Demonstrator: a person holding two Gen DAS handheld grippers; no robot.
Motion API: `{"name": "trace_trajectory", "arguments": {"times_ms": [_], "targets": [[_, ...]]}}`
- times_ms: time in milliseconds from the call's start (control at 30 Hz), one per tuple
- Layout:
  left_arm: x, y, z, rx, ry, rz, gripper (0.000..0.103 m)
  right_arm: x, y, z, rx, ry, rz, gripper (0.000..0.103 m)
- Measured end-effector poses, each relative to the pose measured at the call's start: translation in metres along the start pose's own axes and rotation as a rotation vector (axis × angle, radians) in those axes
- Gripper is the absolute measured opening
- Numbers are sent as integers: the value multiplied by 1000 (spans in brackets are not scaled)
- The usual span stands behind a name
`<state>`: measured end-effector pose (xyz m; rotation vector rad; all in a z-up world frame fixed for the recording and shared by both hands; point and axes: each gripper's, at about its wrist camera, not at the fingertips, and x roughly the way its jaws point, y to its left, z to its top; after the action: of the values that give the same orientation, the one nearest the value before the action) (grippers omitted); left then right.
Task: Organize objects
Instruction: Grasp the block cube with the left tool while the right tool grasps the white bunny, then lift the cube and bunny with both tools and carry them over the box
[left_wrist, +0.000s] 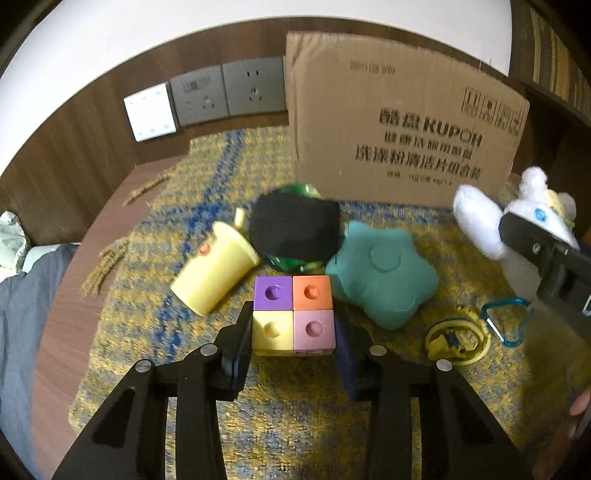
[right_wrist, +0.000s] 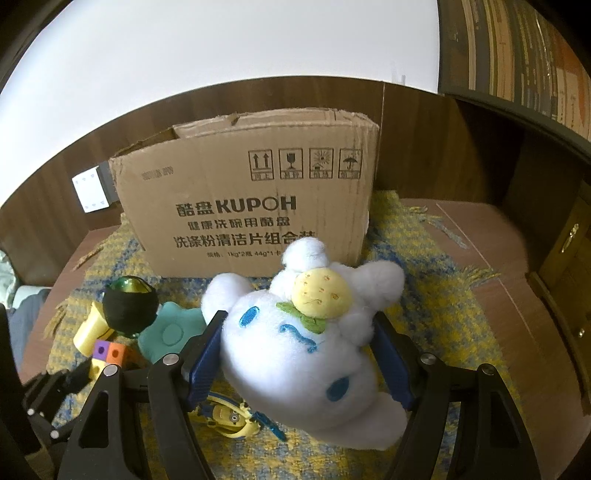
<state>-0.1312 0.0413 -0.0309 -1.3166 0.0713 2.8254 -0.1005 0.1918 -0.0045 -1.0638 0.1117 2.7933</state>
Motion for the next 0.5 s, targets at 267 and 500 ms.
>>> {"name": "trace_trajectory", "arguments": {"times_ms": [267, 500], "targets": [[-25, 4, 17, -9, -75, 17, 39, -14, -1, 7, 4, -36, 6, 74], [-43, 3, 32, -11, -123, 22, 39, -27, -4, 19, 5, -68, 13, 74]]}}
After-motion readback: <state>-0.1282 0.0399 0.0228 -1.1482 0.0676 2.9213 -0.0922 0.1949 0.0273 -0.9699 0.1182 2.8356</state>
